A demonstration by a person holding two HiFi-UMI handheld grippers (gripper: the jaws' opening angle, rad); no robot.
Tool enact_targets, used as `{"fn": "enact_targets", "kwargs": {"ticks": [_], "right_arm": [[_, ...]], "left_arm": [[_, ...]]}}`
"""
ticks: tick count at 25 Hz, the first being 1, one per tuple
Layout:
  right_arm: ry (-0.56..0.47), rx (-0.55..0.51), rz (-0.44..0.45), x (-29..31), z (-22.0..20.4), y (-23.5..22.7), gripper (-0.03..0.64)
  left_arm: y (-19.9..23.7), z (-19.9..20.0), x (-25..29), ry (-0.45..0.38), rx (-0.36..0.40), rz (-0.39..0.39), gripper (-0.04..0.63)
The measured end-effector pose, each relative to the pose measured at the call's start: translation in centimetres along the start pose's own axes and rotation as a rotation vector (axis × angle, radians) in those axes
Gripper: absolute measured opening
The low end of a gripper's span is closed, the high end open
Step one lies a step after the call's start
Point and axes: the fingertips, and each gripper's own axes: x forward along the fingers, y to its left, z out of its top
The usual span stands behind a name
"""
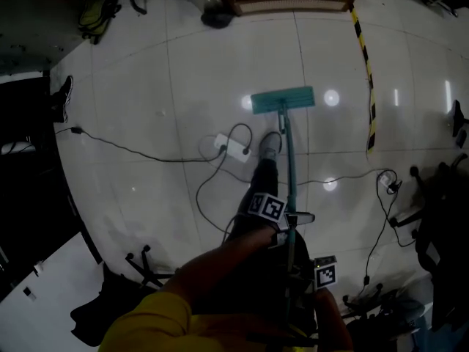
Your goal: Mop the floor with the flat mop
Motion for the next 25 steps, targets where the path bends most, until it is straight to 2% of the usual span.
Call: {"fn": "enact_targets", "kwargs": {"ticks": [3, 6, 9, 12, 16, 18, 21, 25], "right_arm": [[-0.021, -0.022, 0.079, 0.9, 2.2, 1.8, 0.120], [0.005, -0.019, 0.050, 1.8, 2.2, 1.2, 0.115], [-0.037, -0.029, 0.045, 1.1, 2.3, 0.0, 0.110], [-0.062, -0.082, 0.025, 0.1, 4.4, -1.6, 0.109], [0.007, -0.167, -0.091, -0.6, 9.6, -6.8, 0.091], [0.010, -0.196, -0.095, -0.6, 13.7, -7.7, 0.080], [0.007, -0.248, -0.097, -0.1, 19.8, -8.0, 0.078], [-0.027, -0.289, -0.065, 1.9, 27.0, -7.2, 0.078]], "left_arm": [[-1.0, 1.7, -0.2, 0.053, 0.027, 0.000, 0.147], [-1.0, 1.9, -0.8, 0.063, 0.051, 0.008, 0.150], [-0.1, 2.1, -0.6, 0.052, 0.088, 0.008, 0.158], [0.7, 4.4, 0.0, 0.028, 0.133, 0.007, 0.161], [2.8, 10.9, 0.7, 0.010, 0.225, 0.025, 0.158], [2.7, 15.2, 1.1, 0.017, 0.260, 0.022, 0.155], [2.1, 21.4, 1.2, 0.040, 0.312, 0.063, 0.155], [0.5, 29.0, -0.2, 0.015, 0.354, 0.103, 0.149]]}}
